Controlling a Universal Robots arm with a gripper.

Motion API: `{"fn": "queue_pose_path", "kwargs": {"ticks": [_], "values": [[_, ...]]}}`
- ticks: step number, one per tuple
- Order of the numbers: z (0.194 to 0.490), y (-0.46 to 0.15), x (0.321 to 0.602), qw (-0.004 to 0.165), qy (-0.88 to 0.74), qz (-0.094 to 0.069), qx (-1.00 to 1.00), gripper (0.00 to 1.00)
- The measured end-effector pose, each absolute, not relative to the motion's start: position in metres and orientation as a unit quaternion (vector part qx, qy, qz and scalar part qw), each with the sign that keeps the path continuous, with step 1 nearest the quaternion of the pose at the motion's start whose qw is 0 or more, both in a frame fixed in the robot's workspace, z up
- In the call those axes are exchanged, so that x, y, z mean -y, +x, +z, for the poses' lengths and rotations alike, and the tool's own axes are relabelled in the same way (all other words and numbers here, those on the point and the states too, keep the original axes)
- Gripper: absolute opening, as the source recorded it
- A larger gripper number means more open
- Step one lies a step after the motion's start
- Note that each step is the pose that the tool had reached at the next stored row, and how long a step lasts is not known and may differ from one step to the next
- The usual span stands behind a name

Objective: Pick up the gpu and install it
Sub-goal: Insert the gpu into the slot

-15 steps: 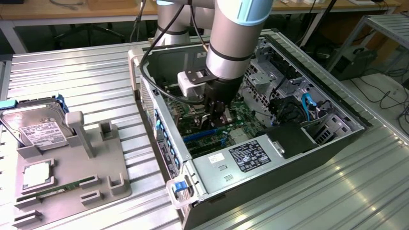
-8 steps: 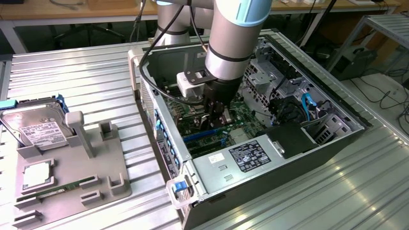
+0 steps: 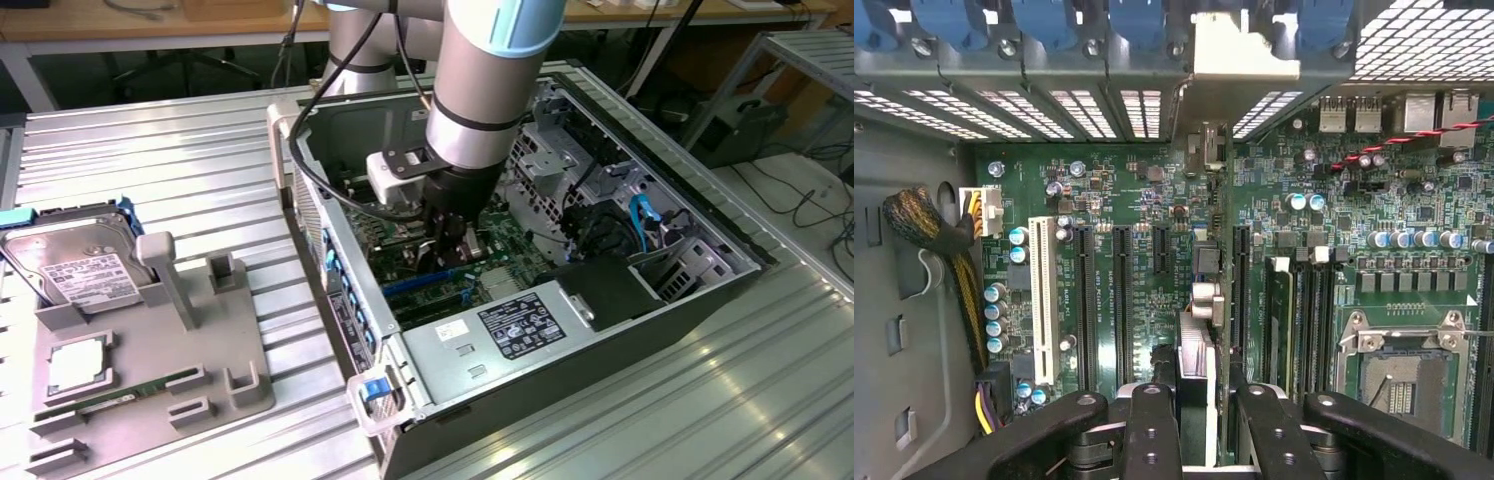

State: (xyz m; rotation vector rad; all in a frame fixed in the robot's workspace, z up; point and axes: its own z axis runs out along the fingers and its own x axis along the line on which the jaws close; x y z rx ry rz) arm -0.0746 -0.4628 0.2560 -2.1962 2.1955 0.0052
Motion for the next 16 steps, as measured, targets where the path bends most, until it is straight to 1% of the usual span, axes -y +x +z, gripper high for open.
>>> {"fn": "queue_pose_path", "kwargs": {"ticks": [7,16], "values": [[0.2549,-0.0745,0.4627,0.021,-0.707,-0.001,-0.707,0.28],[0.2531,-0.0754,0.4642,0.022,-0.707,-0.002,-0.707,0.28]]}}
